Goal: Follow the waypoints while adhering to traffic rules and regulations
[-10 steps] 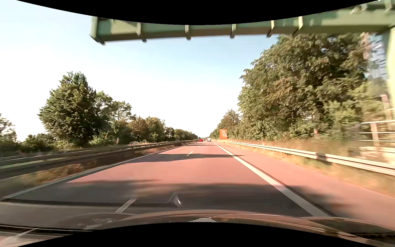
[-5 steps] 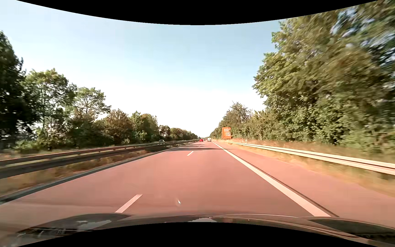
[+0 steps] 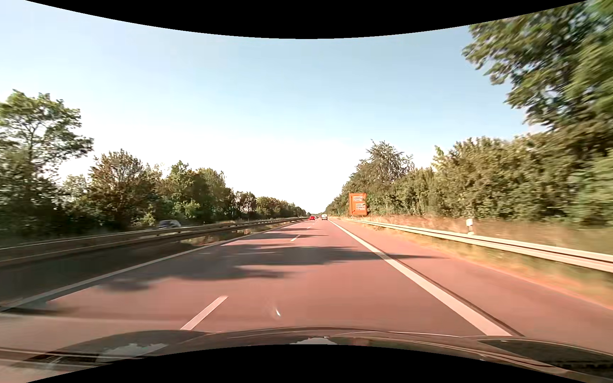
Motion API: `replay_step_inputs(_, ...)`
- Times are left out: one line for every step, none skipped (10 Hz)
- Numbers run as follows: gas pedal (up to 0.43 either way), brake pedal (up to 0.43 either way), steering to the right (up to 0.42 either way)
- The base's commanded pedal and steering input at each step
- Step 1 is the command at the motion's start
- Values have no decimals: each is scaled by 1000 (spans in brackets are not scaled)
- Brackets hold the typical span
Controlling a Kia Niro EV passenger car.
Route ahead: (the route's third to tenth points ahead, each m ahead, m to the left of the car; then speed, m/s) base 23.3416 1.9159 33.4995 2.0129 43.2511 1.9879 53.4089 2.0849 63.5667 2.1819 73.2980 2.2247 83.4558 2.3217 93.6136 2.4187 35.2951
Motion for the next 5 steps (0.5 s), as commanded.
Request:
replay_step_inputs(319,6,-1)
replay_step_inputs(319,6,-1)
replay_step_inputs(319,6,-1)
replay_step_inputs(319,6,-2)
replay_step_inputs(319,6,-2)
